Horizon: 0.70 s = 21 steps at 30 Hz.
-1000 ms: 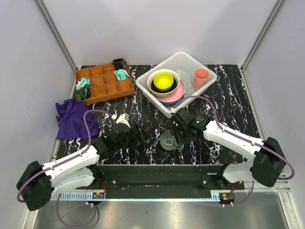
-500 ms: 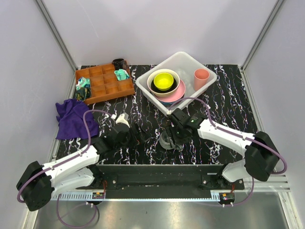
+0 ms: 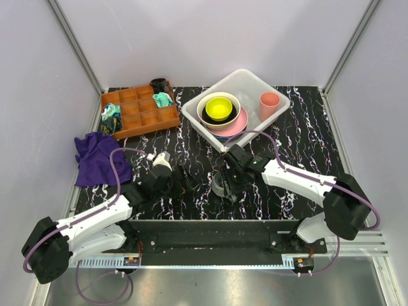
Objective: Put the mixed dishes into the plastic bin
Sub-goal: Pick up the cup at the center of the board.
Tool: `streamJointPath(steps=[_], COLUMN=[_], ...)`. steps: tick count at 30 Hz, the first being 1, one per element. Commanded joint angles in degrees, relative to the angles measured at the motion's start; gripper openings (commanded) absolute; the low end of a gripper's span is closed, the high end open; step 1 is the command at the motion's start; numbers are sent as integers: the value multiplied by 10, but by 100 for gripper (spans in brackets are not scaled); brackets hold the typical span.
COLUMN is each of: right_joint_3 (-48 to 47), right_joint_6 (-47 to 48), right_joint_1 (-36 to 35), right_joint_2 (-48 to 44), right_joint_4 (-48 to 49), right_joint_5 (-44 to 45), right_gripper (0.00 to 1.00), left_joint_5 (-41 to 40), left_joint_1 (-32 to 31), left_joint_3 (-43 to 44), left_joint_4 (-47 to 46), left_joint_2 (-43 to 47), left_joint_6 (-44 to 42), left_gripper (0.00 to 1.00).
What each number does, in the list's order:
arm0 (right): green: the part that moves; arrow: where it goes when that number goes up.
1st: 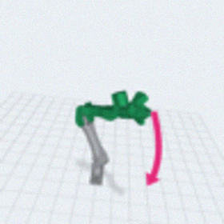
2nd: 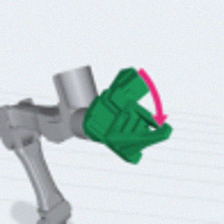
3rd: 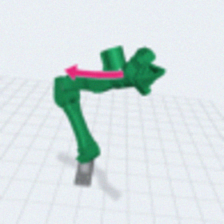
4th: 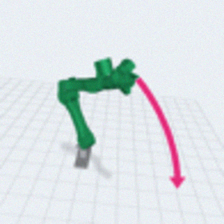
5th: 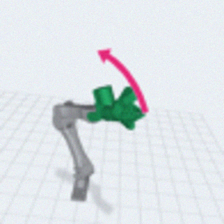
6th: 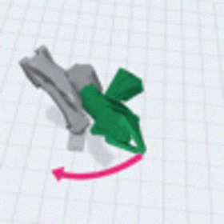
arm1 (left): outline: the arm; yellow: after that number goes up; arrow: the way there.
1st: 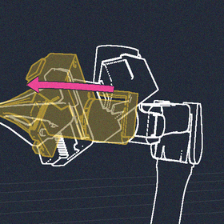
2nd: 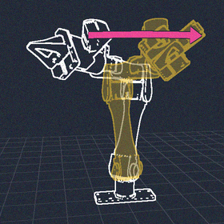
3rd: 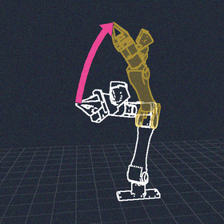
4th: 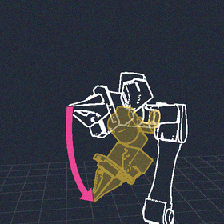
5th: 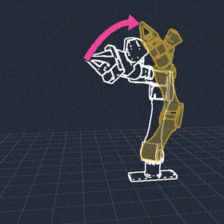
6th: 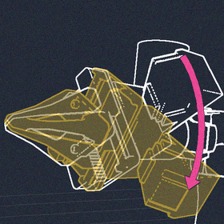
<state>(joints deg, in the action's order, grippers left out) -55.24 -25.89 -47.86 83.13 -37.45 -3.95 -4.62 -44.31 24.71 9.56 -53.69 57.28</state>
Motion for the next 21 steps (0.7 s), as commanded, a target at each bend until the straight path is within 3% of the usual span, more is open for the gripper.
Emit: streamJointPath(steps=[1,21], right_joint_3=[7,46], right_joint_6=[-15,-42], right_joint_1=[-5,-22], right_joint_2=[4,-10], right_joint_4=[30,39], right_joint_5=[24,68], right_gripper=[41,37], left_joint_5=[2,14], left_joint_1=[5,5], left_joint_3=[1,-1], left_joint_4=[-19,-14], left_joint_2=[8,11], left_joint_6=[-2,-2], left_gripper=[99,99])
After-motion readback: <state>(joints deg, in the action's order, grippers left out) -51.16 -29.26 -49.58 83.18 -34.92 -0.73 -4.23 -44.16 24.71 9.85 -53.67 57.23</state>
